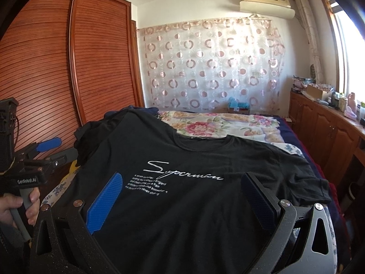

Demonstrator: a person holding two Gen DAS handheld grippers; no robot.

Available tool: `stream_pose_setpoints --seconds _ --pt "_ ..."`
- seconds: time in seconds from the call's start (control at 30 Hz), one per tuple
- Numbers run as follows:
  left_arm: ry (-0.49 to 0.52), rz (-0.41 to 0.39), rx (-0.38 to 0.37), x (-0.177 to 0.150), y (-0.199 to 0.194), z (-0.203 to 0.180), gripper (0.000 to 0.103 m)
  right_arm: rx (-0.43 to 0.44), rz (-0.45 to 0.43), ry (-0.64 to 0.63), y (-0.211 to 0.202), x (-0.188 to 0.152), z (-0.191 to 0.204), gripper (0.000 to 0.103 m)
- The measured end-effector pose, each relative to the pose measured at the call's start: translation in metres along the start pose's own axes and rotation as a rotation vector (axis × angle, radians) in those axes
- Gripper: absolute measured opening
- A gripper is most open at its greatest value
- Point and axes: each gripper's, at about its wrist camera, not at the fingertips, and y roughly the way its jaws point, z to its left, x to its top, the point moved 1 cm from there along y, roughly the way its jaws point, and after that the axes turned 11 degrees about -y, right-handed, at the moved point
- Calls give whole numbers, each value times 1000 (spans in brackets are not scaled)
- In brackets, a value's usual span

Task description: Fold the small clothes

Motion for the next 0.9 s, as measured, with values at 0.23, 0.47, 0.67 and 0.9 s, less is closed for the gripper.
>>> stream_pose_setpoints --seconds 0.23,0.47,0.67,0.9 --pt "0 32 74 12 15 43 103 82 34 -34 23 10 -5 102" --pt "-18 62 123 24 29 89 103 175 84 -51 44 16 -14 95" --pt "-19 95 121 39 44 115 95 204 101 -81 57 24 -23 93" --pt "-36 168 126 51 75 143 62 215 119 -84 67 18 -26 93"
